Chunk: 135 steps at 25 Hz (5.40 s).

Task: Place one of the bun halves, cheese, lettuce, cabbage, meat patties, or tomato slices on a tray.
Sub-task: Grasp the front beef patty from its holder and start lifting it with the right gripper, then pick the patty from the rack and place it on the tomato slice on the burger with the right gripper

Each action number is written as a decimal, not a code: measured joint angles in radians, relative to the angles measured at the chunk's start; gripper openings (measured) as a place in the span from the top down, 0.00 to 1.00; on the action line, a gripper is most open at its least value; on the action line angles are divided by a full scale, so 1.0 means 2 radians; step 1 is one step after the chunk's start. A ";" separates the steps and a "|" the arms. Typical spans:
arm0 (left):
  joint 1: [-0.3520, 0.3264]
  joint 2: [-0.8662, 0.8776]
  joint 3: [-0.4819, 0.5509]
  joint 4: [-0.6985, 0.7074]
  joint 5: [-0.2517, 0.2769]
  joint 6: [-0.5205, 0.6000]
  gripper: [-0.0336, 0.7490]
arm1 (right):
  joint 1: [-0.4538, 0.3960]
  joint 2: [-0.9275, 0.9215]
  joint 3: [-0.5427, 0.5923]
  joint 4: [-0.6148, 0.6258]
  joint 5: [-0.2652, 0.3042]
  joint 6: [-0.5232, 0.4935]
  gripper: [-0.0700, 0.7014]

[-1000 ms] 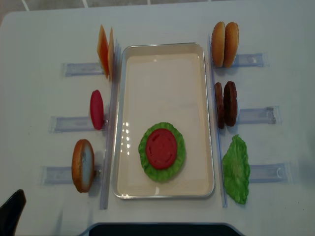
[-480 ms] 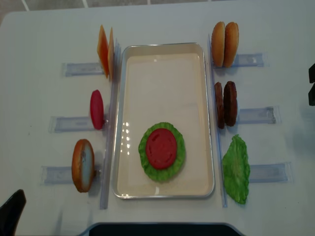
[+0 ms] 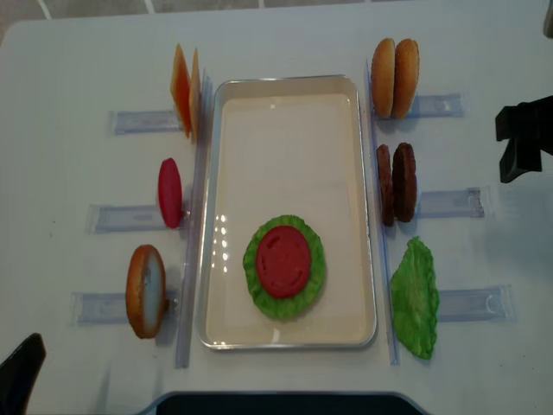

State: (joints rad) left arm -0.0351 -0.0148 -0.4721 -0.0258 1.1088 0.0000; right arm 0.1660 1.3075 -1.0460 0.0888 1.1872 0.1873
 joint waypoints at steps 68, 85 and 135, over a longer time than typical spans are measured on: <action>0.000 0.000 0.000 0.000 0.000 0.000 0.14 | 0.217 0.210 -0.041 -0.031 -0.183 0.102 0.35; 0.000 0.000 0.000 0.000 0.000 0.000 0.14 | 0.216 0.196 -0.041 -0.066 -0.167 0.115 0.73; 0.000 0.000 0.000 0.000 0.000 0.000 0.14 | 0.206 0.266 -0.030 0.495 -0.116 -0.427 0.74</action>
State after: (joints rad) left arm -0.0351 -0.0148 -0.4721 -0.0258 1.1088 0.0000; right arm 0.5776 1.8389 -1.1067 1.0792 0.9550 -0.6670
